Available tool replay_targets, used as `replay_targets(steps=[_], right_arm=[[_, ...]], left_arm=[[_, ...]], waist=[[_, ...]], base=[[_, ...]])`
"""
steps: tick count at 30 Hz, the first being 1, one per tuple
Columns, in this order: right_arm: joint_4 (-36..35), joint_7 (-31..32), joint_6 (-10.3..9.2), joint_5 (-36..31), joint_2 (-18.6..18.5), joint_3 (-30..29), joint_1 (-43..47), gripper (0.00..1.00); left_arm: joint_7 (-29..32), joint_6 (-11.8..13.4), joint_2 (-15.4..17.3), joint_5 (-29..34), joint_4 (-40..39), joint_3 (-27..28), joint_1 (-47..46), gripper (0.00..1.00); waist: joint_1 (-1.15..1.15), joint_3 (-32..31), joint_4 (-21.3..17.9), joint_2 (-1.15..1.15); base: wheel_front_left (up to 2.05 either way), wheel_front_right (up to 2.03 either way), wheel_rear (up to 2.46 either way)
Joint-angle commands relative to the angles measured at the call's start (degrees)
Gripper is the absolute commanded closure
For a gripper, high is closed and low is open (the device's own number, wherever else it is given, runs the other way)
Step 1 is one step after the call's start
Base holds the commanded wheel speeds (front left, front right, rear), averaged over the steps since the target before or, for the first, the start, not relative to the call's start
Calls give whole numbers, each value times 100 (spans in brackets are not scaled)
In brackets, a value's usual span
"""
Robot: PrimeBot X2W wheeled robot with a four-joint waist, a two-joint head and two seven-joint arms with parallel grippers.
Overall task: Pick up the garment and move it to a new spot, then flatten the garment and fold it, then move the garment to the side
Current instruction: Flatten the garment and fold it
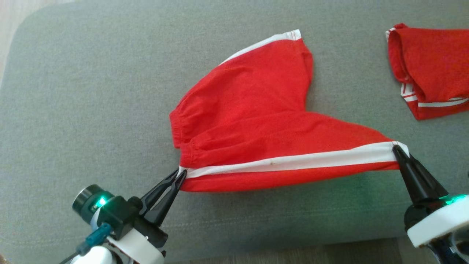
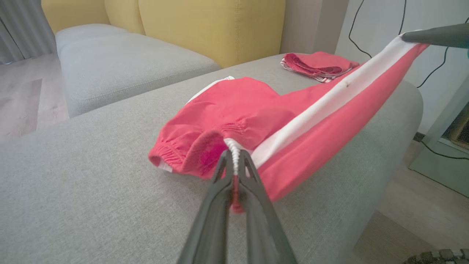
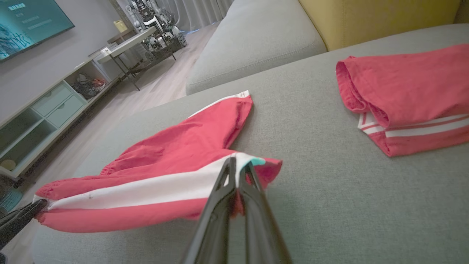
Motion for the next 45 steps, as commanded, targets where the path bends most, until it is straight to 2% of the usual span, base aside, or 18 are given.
replay_targets(steps=[1, 10, 15, 20, 21, 25, 28, 30, 35, 43, 44, 45], right_arm=[[-313, 106, -1, -93, -21, 70, -223, 100], [-419, 277, -1, -252, 72, 22, -321, 100], [67, 730, -1, -288, -119, 215, -864, 100], [994, 1326, -1, -301, -332, 260, -2045, 100], [1413, 1534, -1, -285, -391, 200, -2563, 100], [2243, 1862, -1, -221, -504, 234, -3560, 100], [2814, 2015, -1, -209, -567, 366, -4255, 100], [3152, 2046, -1, -226, -616, 505, -4696, 100], [3924, 1938, -1, -303, -742, 842, -5663, 100], [5097, 1526, -1, -407, -815, 1342, -6702, 100], [5217, 1454, -1, -394, -808, 1402, -6790, 89], [5326, 1364, -1, -385, -804, 1458, -6865, 62]], left_arm=[[-29, -23, 145, 37, -204, 276, -268, 100], [-29, -63, 72, -150, -192, 362, -205, 100], [142, -178, -125, -627, -23, 357, -319, 100], [619, -322, -583, -1586, 323, 352, -815, 100], [898, -356, -809, -2117, 501, 387, -1072, 100], [1427, -386, -1236, -3162, 933, 574, -1664, 100], [1663, -393, -1442, -3617, 1335, 739, -2128, 100], [1687, -362, -1540, -3736, 1619, 859, -2410, 100], [1576, -252, -1719, -3585, 2269, 898, -3014, 100], [1406, -315, -2008, -3502, 2969, 773, -3583, 100], [1363, -324, -2025, -3485, 3034, 755, -3625, 100], [1299, -332, -2035, -3452, 3094, 737, -3663, 100]], waist=[[0, -63, -25, 0], [0, -64, -103, 0], [0, 44, -118, 0], [0, 262, 106, 0], [0, 370, 254, 0], [0, 630, 544, 0], [0, 858, 715, 0], [0, 1006, 811, 0], [0, 1320, 1030, 0], [0, 1594, 1213, 0], [0, 1609, 1219, 0], [0, 1622, 1222, 0]], base=[[0, 0, 0], [0, 0, 0], [0, 0, 0], [0, 0, 0], [0, 0, 0], [0, 0, 0], [0, 0, 0], [0, 0, 0], [0, 0, 0], [0, 0, 0], [0, 0, 0], [0, 0, 0]])
